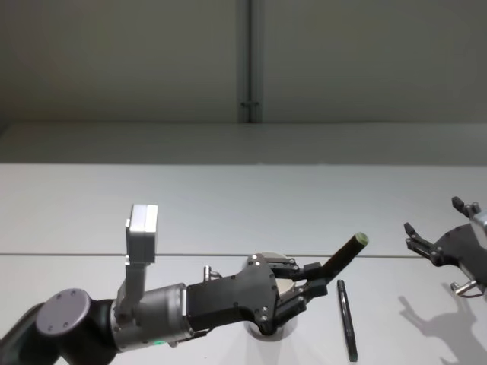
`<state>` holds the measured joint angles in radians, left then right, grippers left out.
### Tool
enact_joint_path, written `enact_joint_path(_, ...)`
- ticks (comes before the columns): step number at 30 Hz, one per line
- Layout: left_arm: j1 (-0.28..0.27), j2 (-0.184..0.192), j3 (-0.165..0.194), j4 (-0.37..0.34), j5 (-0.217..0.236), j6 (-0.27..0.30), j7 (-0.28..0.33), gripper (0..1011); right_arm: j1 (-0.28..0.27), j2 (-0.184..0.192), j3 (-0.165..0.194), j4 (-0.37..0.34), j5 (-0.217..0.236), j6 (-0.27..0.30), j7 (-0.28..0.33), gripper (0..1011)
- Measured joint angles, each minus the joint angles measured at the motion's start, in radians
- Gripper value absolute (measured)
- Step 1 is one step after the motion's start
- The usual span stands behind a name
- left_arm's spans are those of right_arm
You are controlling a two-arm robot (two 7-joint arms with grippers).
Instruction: Place the pen into the pen holder.
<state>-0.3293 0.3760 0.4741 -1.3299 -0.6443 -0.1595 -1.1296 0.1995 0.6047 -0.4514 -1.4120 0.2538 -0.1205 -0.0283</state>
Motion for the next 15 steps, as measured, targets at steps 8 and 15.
enact_joint_path(8, -0.019, 0.002, 0.034, 0.004, -0.013, -0.011, -0.04, 185, 0.0, 0.0, 0.0, 0.0, 0.0, 0.0, 0.0, 1008)
enact_joint_path(15, -0.028, 0.01, 0.051, 0.005, -0.014, -0.012, -0.043, 185, 0.0, 0.0, 0.0, 0.0, 0.0, 0.0, 0.0, 1009)
